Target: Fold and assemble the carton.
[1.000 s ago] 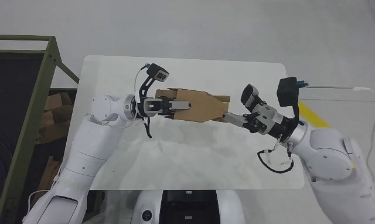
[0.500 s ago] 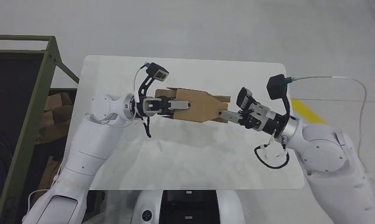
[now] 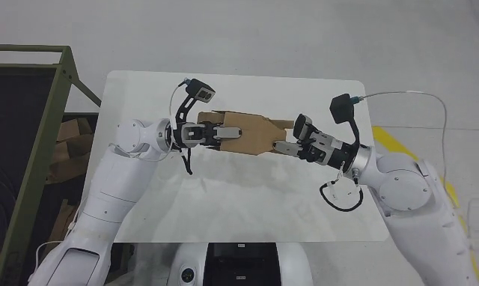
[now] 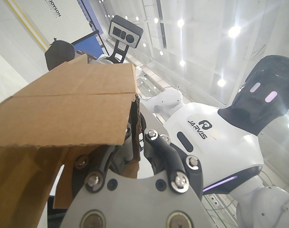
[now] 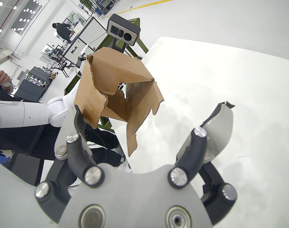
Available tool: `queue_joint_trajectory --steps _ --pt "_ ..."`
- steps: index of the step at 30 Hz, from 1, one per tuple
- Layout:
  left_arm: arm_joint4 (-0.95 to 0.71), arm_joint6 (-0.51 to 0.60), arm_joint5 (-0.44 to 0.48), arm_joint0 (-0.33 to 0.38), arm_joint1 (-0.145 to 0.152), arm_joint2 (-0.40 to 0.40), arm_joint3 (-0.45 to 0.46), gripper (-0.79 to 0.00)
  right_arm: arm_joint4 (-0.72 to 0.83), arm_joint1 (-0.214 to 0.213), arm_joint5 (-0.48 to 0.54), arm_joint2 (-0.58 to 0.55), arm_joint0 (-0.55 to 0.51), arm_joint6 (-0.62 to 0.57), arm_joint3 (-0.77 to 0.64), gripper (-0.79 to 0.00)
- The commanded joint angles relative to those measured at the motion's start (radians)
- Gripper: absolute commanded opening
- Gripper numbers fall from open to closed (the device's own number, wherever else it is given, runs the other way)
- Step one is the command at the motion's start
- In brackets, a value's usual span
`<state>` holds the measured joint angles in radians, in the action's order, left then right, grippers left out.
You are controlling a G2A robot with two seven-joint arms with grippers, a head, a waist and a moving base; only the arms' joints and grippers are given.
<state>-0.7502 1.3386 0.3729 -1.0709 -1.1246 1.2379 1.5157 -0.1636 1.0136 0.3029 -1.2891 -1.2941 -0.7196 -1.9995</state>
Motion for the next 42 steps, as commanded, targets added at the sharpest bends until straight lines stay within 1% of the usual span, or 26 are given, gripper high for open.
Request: queue_joint_trajectory --steps 1,7,8,13,15,17,23,25,29,33,35,38,40,41,42 --pt "-0.002 0.001 0.0 0.0 0.0 0.0 -0.001 -0.785 0.01 0.001 0.0 0.005 0.007 0.001 0.01 0.0" --pt "-0.004 0.003 0.0 0.001 0.0 0.0 -0.003 -0.785 0.027 0.004 -0.004 0.016 0.026 0.002 0.033 0.0" --pt "-0.004 0.004 0.001 0.002 0.0 0.0 -0.004 -0.785 0.033 0.005 -0.005 0.02 0.028 -0.002 0.037 -0.012" --pt "-0.027 0.011 -0.006 0.002 0.0 -0.001 -0.008 -0.785 0.058 0.006 0.003 0.029 0.042 -0.017 0.053 -0.12" --pt "-0.028 0.012 -0.006 0.003 0.0 0.0 -0.01 -0.785 0.061 0.007 0.006 0.033 0.048 -0.019 0.057 -0.179" --pt "-0.025 0.013 -0.007 0.004 0.0 -0.001 -0.01 -0.785 0.064 0.008 0.005 0.036 0.052 -0.021 0.061 -0.212" --pt "-0.023 0.012 -0.007 0.005 0.0 0.0 -0.01 -0.785 0.068 0.009 0.007 0.044 0.062 -0.022 0.067 -0.249" --pt "-0.022 0.013 -0.007 0.004 0.0 -0.001 -0.011 -0.785 0.071 0.01 0.007 0.046 0.064 -0.024 0.067 -0.274" --pt "-0.019 0.012 -0.008 0.004 0.0 -0.001 -0.011 -0.785 0.084 0.011 0.013 0.054 0.069 -0.033 0.066 -0.271" --pt "-0.018 0.012 -0.011 0.005 0.0 -0.003 -0.012 -0.785 0.084 0.012 0.008 0.064 0.076 -0.037 0.063 -0.286" --pt "-0.017 0.014 -0.012 0.005 0.0 -0.004 -0.012 -0.785 0.084 0.013 0.005 0.066 0.078 -0.038 0.059 -0.311" --pt "-0.017 0.011 -0.011 0.004 0.0 -0.004 -0.015 -0.785 0.081 0.013 0.002 0.066 0.077 -0.04 0.051 -0.305" --pt "-0.014 0.01 -0.011 0.004 0.0 -0.005 -0.014 -0.785 0.079 0.013 0.001 0.067 0.077 -0.04 0.045 -0.32" --pt "-0.013 0.01 -0.012 0.003 0.0 -0.005 -0.014 -0.785 0.078 0.013 0.001 0.067 0.076 -0.04 0.04 -0.379" --pt "-0.013 0.01 -0.012 0.003 0.0 -0.005 -0.014 -0.785 0.077 0.013 0.002 0.067 0.076 -0.039 0.036 -0.394"
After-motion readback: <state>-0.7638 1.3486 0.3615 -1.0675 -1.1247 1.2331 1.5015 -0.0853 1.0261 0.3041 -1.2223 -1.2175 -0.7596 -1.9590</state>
